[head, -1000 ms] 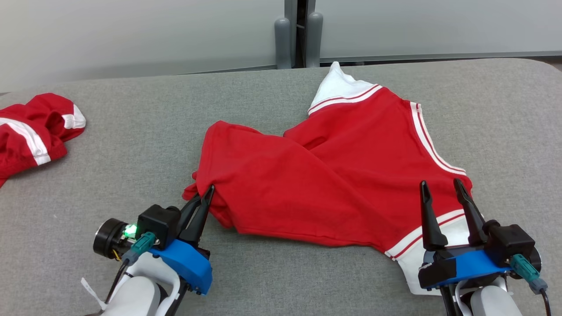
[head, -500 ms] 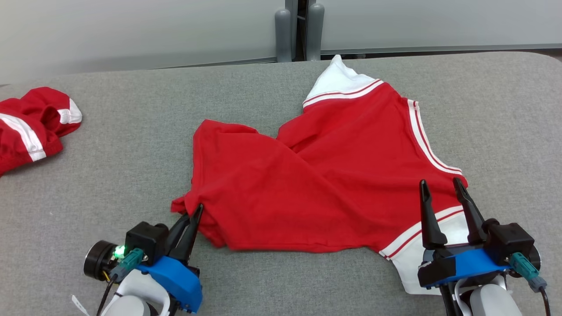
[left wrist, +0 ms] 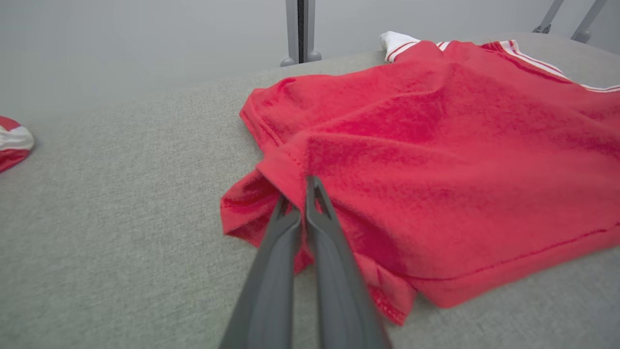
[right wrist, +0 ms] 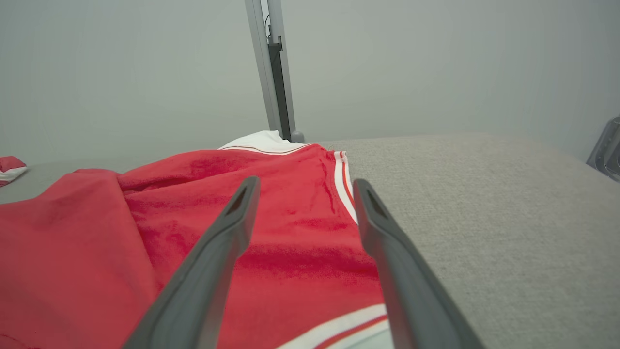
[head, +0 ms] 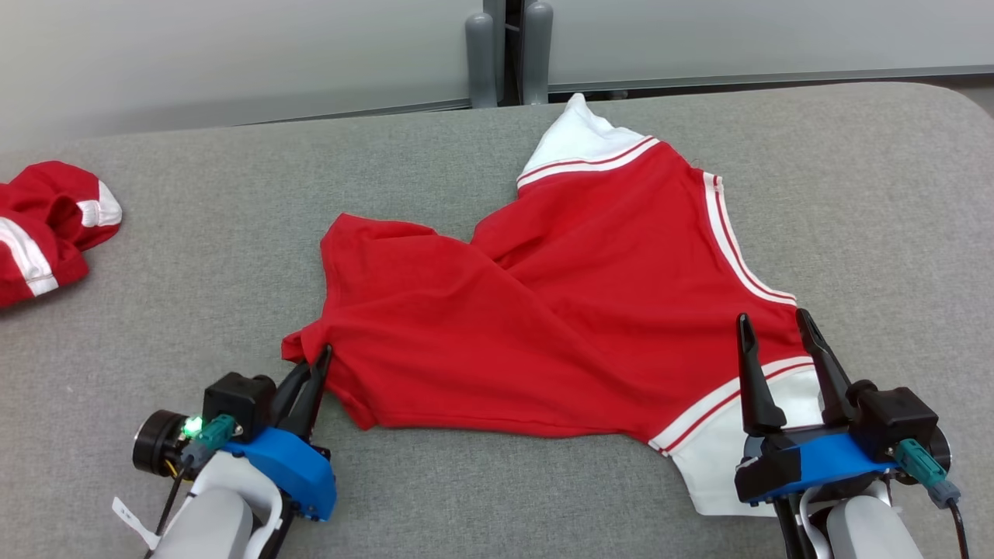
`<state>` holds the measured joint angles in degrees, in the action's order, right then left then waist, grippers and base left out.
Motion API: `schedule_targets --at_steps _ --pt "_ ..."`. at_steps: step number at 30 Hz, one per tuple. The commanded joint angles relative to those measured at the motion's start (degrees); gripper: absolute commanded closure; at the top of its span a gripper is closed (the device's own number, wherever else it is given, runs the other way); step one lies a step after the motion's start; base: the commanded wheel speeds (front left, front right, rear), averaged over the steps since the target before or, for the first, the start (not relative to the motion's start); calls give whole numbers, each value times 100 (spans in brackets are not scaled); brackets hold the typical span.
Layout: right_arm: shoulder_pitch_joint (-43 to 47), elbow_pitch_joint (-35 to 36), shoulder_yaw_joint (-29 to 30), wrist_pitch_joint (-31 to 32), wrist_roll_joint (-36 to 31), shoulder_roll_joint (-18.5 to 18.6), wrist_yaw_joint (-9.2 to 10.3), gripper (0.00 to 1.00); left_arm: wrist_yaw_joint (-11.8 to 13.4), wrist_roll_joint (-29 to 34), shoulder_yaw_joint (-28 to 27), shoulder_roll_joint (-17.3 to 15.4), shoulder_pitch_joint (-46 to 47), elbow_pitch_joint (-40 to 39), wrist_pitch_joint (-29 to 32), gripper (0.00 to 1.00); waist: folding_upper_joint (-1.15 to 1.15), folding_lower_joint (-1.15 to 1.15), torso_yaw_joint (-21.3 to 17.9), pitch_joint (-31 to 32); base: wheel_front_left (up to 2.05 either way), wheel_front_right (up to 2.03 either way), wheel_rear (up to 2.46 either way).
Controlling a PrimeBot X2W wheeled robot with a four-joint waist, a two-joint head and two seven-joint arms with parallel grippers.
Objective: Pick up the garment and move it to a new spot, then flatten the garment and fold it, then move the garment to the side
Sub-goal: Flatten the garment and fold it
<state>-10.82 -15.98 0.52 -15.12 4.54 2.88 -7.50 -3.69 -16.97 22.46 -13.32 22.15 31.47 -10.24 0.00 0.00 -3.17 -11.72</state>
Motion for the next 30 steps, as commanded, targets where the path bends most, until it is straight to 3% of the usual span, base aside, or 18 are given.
schedule_targets --at_steps 1,6,7,8,9,14,20,30 --pt "-51 -21 0 -3 -38 -1 2 0 -12 31 -31 -30 172 157 -97 100 0 0 -40 7 0 0 0" --pt "7 -41 4 -3 -36 -1 2 0 -34 42 -19 4 398 612 -292 100 0 0 -93 24 0 0 0" --pt "21 -43 10 -3 -36 -1 2 0 -29 42 -11 36 411 676 -326 74 0 0 -92 27 0 0 0" --pt "38 -42 15 -3 -34 -1 2 0 -8 46 -10 65 416 730 -365 20 0 0 -85 34 0 0 0" --pt "56 -43 27 -3 -33 -1 2 0 4 46 -13 95 411 768 -401 0 0 0 -70 44 0 0 0" --pt "109 -73 44 -3 -17 -1 2 0 105 -1 -105 241 164 654 -490 0 0 0 42 130 0 0 0" --pt "202 -80 75 -3 -7 0 2 0 239 91 -269 362 -408 -112 -496 0 0 0 222 243 0 0 0" --pt "193 -107 -11 -3 -1 0 2 0 110 176 -225 526 -667 -165 -496 0 0 0 225 303 0 0 0"
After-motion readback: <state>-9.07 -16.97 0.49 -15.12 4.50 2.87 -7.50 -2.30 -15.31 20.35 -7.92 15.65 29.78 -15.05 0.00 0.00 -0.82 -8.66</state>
